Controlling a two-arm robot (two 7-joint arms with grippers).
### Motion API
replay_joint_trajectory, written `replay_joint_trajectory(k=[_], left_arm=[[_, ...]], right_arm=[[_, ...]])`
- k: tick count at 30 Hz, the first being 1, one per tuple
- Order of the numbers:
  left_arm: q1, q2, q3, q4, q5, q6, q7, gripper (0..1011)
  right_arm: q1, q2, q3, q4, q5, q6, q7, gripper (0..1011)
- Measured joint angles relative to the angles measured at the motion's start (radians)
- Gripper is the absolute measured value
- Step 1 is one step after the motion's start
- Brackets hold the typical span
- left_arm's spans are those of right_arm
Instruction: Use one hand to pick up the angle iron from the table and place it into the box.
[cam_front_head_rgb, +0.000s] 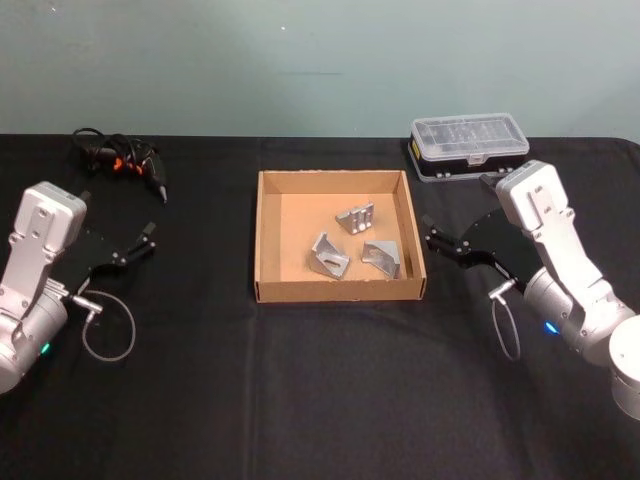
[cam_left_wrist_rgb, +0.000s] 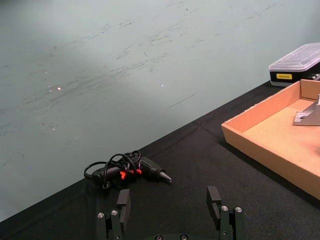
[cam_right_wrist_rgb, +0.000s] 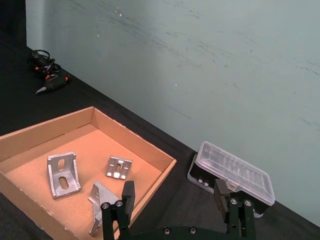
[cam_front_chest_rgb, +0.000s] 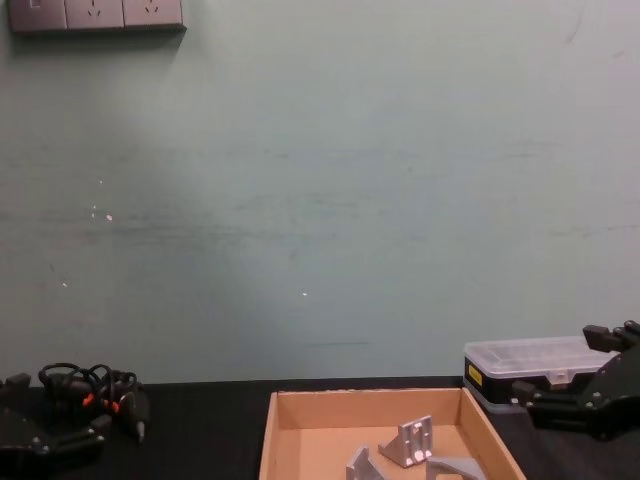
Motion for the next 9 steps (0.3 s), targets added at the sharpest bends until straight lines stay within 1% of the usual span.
replay_joint_trajectory(k=[9], left_arm=[[0.0,0.0,0.0,0.0,0.0,0.0,0.0,1000]], right_arm=[[0.001,0.001,-0.001,0.0,0.001,0.001,0.0,1004]])
